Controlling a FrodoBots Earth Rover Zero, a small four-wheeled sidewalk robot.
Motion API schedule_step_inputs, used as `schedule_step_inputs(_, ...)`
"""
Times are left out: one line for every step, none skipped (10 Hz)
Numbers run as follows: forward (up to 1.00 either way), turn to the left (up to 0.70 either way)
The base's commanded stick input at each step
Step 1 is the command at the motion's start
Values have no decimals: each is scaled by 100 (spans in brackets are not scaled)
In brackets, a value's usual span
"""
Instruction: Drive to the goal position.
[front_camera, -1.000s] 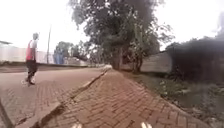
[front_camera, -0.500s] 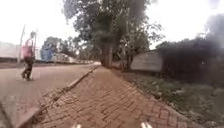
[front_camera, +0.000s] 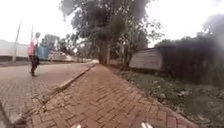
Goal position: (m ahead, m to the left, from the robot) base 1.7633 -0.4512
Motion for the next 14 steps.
schedule_step_inputs(50,23)
schedule_step_inputs(50,16)
schedule_step_inputs(50,6)
schedule_step_inputs(50,0)
schedule_step_inputs(50,0)
schedule_step_inputs(50,0)
schedule_step_inputs(50,0)
schedule_step_inputs(50,0)
schedule_step_inputs(50,0)
schedule_step_inputs(50,0)
schedule_step_inputs(50,-38)
schedule_step_inputs(50,-26)
schedule_step_inputs(50,-13)
schedule_step_inputs(50,0)
